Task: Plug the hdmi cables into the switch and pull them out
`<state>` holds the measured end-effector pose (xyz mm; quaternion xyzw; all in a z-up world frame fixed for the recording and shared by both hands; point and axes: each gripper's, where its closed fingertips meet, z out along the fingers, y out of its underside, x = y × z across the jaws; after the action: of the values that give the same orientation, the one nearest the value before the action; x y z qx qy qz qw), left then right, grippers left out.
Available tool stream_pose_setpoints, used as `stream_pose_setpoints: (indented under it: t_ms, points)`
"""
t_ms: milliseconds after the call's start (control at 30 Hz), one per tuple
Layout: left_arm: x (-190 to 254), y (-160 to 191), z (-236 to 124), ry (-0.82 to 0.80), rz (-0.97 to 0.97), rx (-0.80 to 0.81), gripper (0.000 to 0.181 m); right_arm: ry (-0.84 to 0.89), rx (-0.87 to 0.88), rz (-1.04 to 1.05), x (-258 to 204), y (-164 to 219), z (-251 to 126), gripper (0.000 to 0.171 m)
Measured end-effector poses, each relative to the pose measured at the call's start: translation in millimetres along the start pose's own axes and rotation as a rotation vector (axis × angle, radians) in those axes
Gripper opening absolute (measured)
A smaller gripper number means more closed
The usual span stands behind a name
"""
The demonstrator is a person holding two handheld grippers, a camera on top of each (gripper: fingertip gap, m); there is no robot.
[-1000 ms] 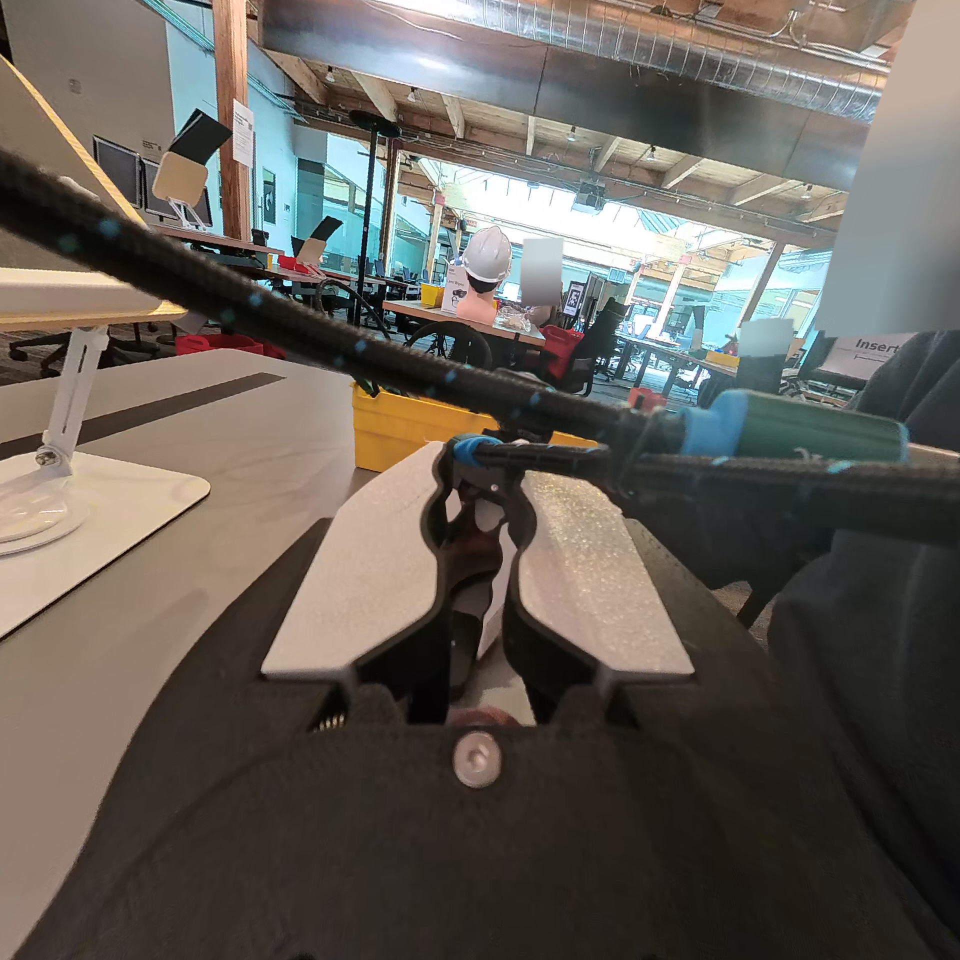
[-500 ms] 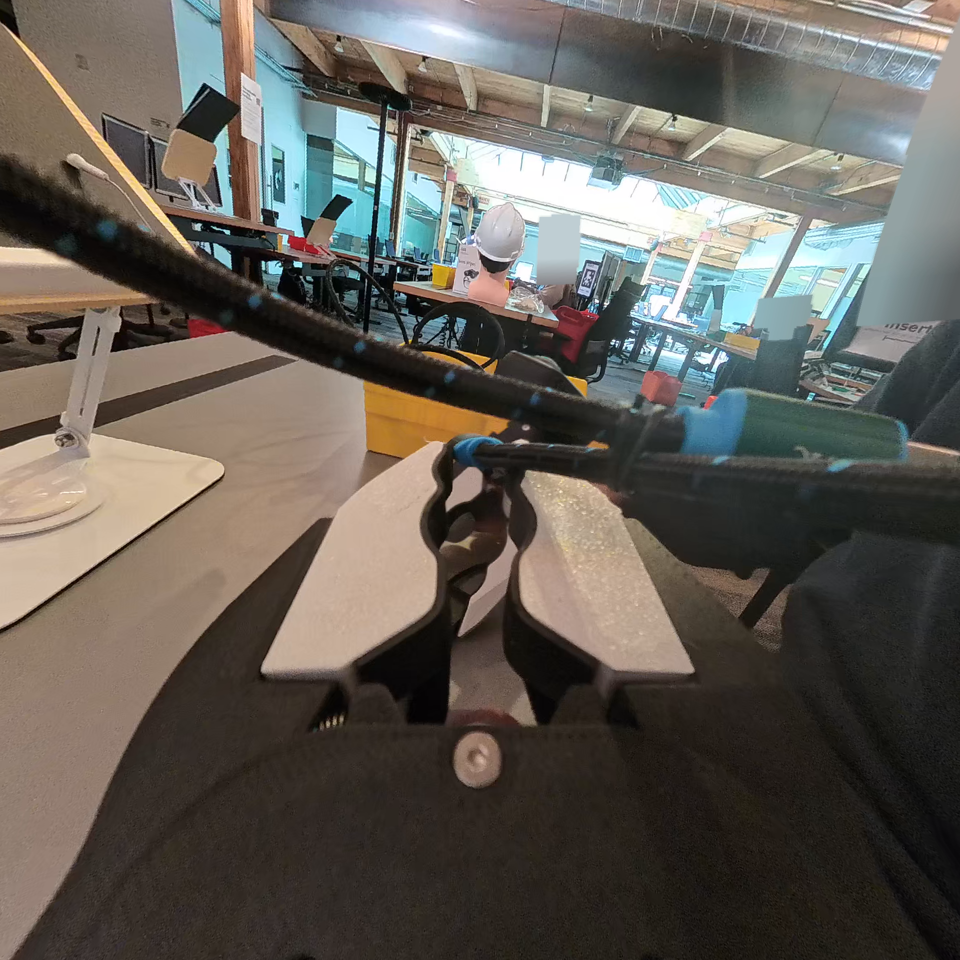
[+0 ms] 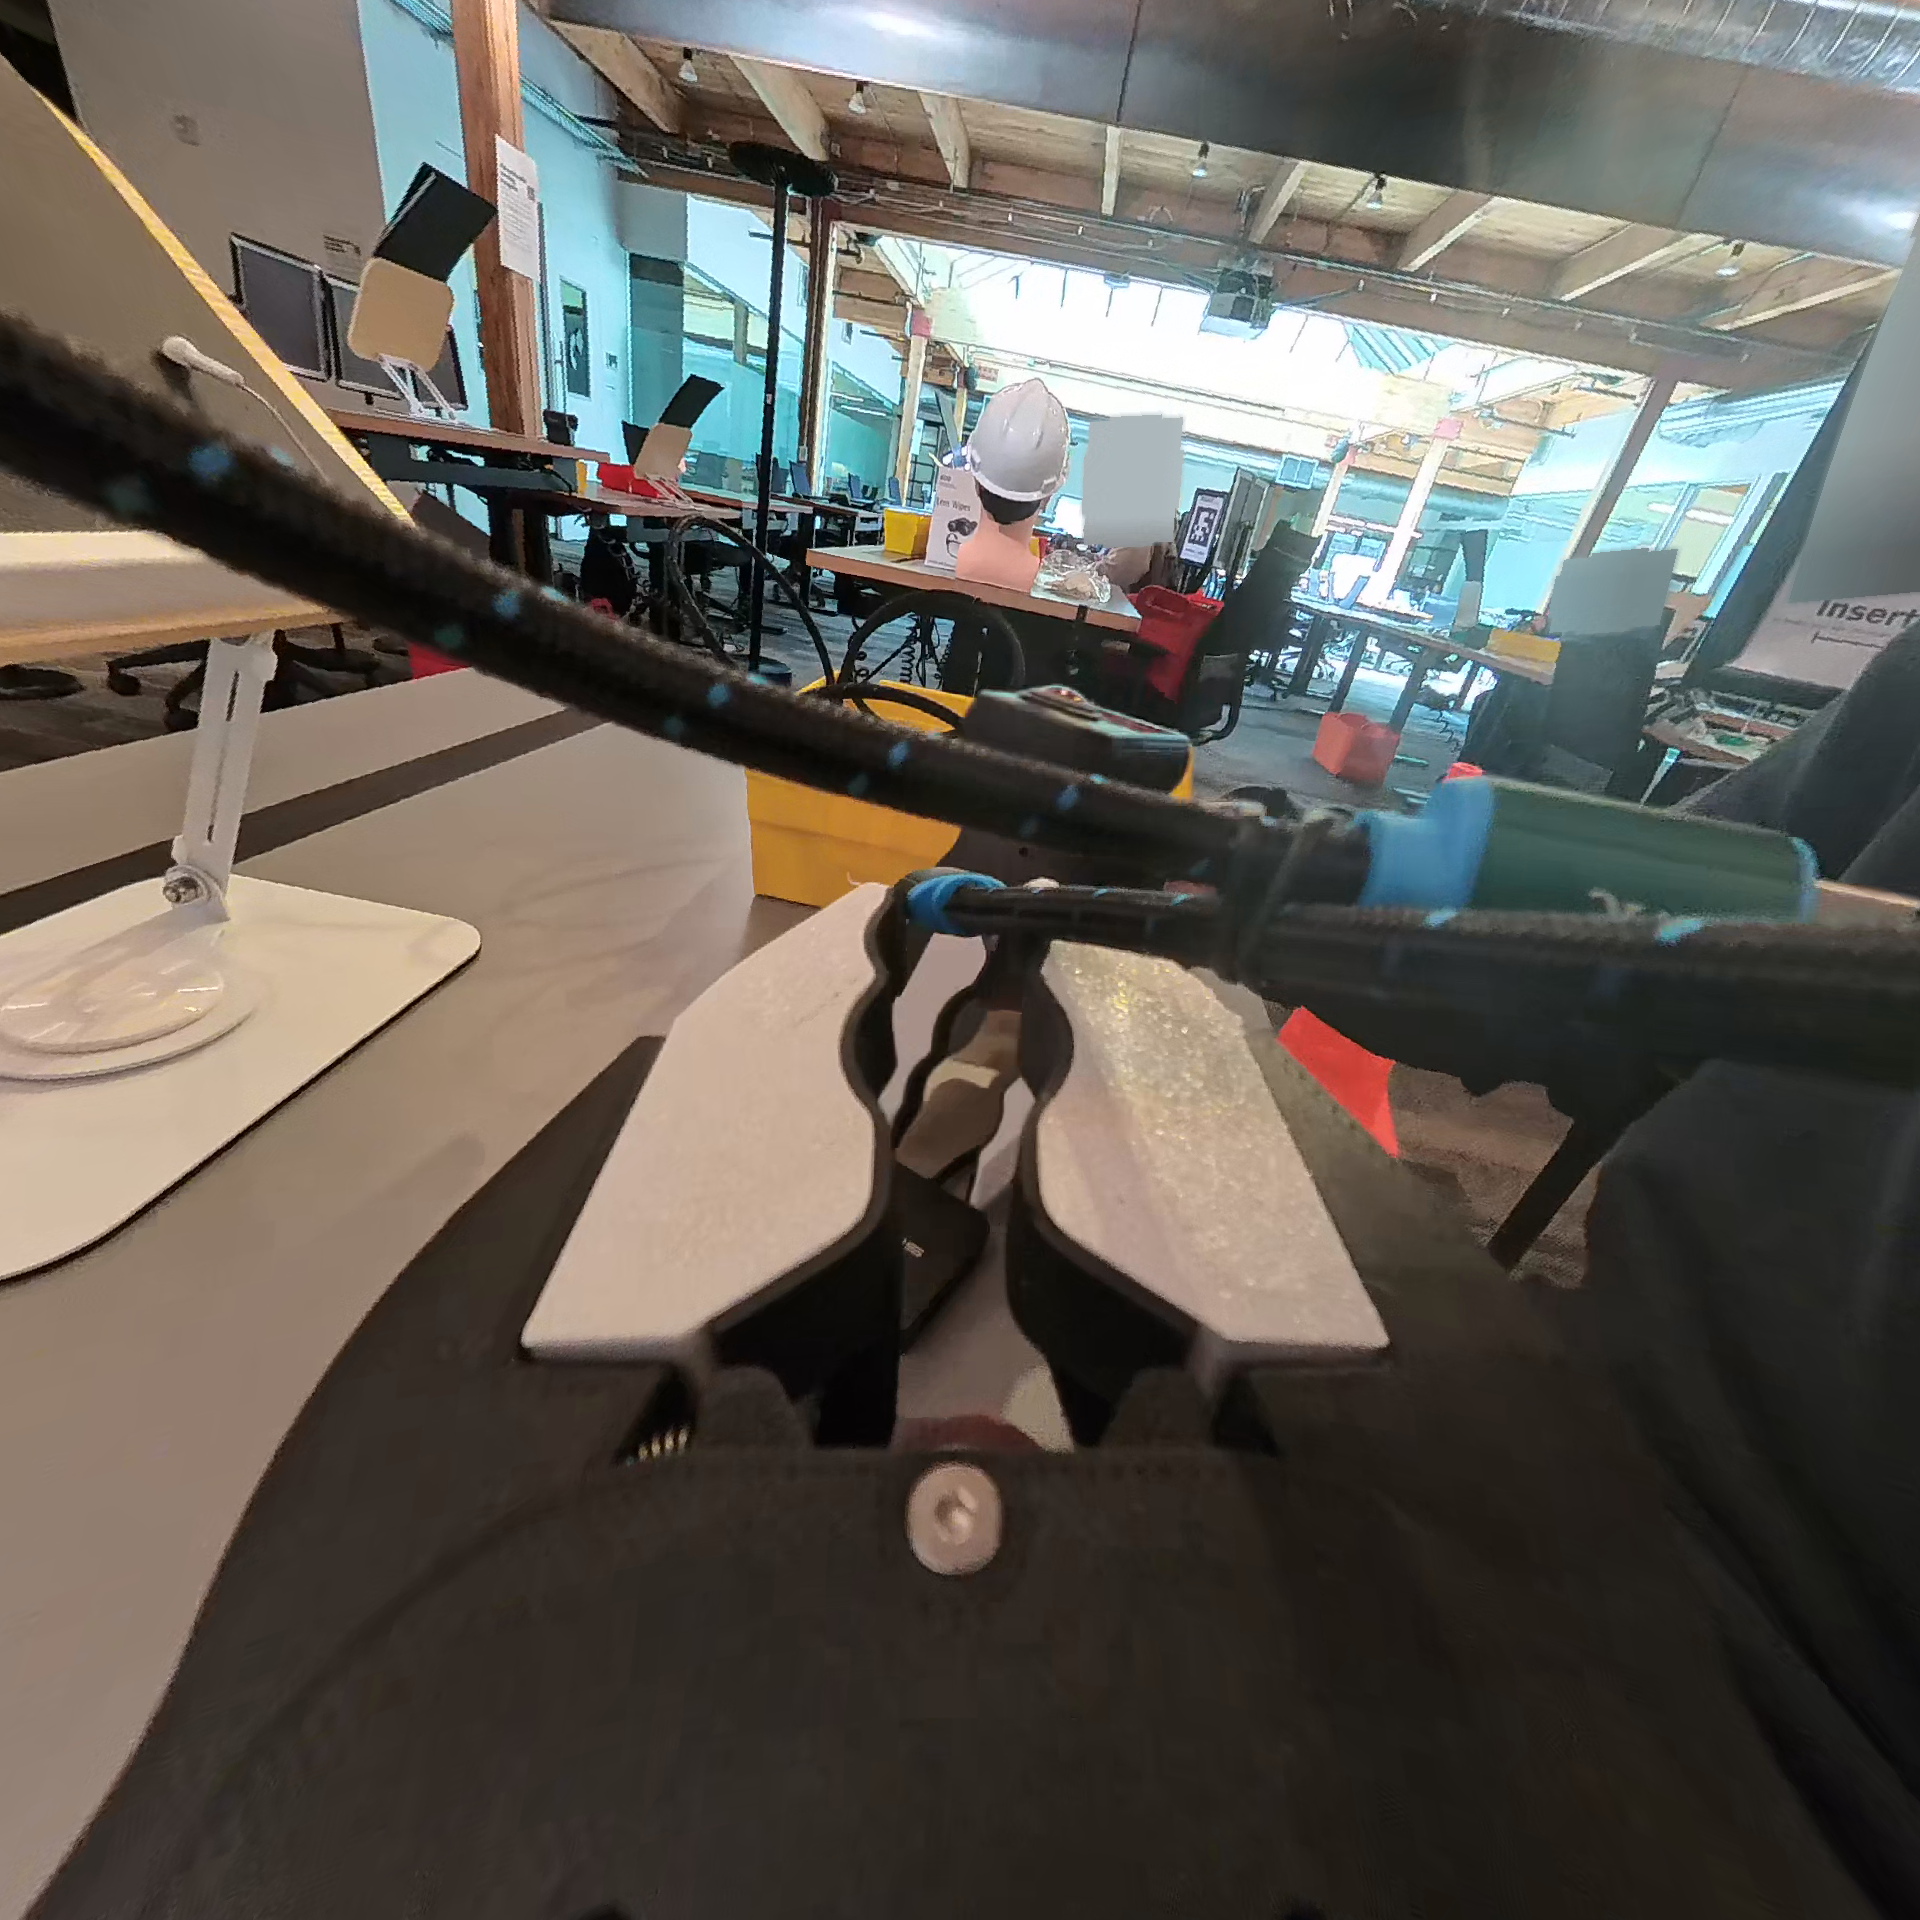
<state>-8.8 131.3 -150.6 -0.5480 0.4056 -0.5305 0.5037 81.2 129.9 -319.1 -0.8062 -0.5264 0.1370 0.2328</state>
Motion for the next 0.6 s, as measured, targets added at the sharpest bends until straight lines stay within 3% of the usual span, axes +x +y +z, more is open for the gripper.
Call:
stream_pose_setpoints:
  t_ms: [67,200,367,467,600]
  points:
    - [0,0,0,0.001,0.002,-0.002,0.019,-0.020,0.003,0.045,-11,-5,3,0.027]
    - [0,1,-1,0.002,-0.001,-0.002,0.019,-0.091,0.082,0.081,-33,-22,3,0.047]
    - [-1,-3,-4,-0.004,0.006,0.006,0.019,-0.003,0.095,-0.256,-25,-35,-19,0.059]
    - [-1,-5,-5,-0.007,0.011,0.010,0.019,-0.020,-0.003,-0.476,-16,-34,-6,0.087]
    - [1,-10,-10,-0.016,0.025,0.015,0.019,-0.212,0.022,-0.555,-25,-48,18,0.114]
